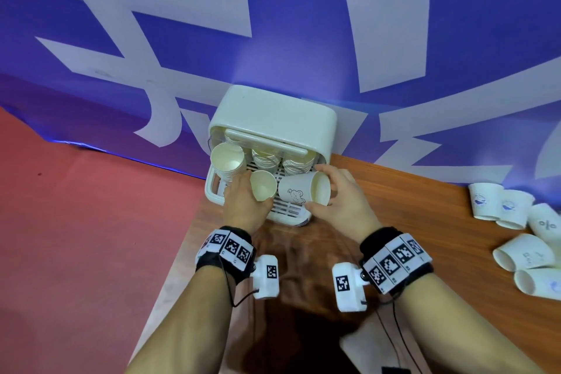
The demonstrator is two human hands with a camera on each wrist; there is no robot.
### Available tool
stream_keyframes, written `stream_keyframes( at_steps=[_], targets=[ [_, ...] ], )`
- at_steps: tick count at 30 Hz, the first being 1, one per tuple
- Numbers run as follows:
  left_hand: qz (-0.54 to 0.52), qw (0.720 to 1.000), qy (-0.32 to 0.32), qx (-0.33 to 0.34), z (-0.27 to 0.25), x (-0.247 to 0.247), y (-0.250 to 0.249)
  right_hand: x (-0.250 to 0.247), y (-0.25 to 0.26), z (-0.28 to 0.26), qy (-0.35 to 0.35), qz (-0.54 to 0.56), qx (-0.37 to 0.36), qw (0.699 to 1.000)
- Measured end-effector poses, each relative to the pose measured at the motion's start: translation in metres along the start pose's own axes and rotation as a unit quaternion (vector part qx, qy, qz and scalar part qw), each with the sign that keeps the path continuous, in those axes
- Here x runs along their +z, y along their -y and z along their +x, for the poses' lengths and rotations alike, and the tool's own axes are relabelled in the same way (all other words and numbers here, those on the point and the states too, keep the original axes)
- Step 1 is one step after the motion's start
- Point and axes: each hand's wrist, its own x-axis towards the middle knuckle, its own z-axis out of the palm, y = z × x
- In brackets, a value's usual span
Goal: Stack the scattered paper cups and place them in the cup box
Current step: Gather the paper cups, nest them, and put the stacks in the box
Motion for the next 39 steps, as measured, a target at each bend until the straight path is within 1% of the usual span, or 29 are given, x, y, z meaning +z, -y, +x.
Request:
stream_keyframes(
  at_steps=[9, 16, 19, 23, 26, 28, 32, 36, 39],
  targets=[
    [0.017, 1.0, 0.007, -0.011, 0.0, 0.001, 0.004, 0.0, -0.001, -0.001, 0.002, 0.001, 0.005, 1.0],
    [0.005, 1.0, -0.01, -0.019, -0.002, 0.003, 0.002, 0.002, 0.007, -0.003, 0.003, -0.007, 0.003, 1.0],
    [0.011, 1.0, -0.006, -0.015, -0.003, 0.002, 0.001, 0.002, 0.011, -0.005, 0.005, -0.013, 0.007, 1.0],
    [-0.026, 0.999, -0.019, -0.015, -0.009, -0.007, 0.003, 0.006, 0.02, -0.003, -0.004, -0.025, 0.005, 1.0],
    [-0.057, 0.997, -0.05, -0.016, -0.018, -0.016, 0.007, 0.016, 0.029, -0.002, -0.007, -0.036, -0.006, 0.999],
    [-0.076, 0.994, -0.069, -0.029, -0.024, -0.024, 0.012, 0.027, 0.034, -0.001, -0.006, -0.044, -0.022, 0.999],
    [-0.098, 0.99, -0.076, -0.062, -0.031, -0.038, 0.025, 0.05, 0.04, 0.005, 0.005, -0.07, -0.052, 0.996],
    [-0.103, 0.988, -0.091, -0.067, -0.033, -0.05, 0.04, 0.066, 0.044, 0.014, 0.015, -0.139, -0.075, 0.987],
    [-0.112, 0.986, -0.094, -0.084, -0.032, -0.054, 0.046, 0.076, 0.044, 0.023, 0.019, -0.176, -0.085, 0.981]
  ],
)
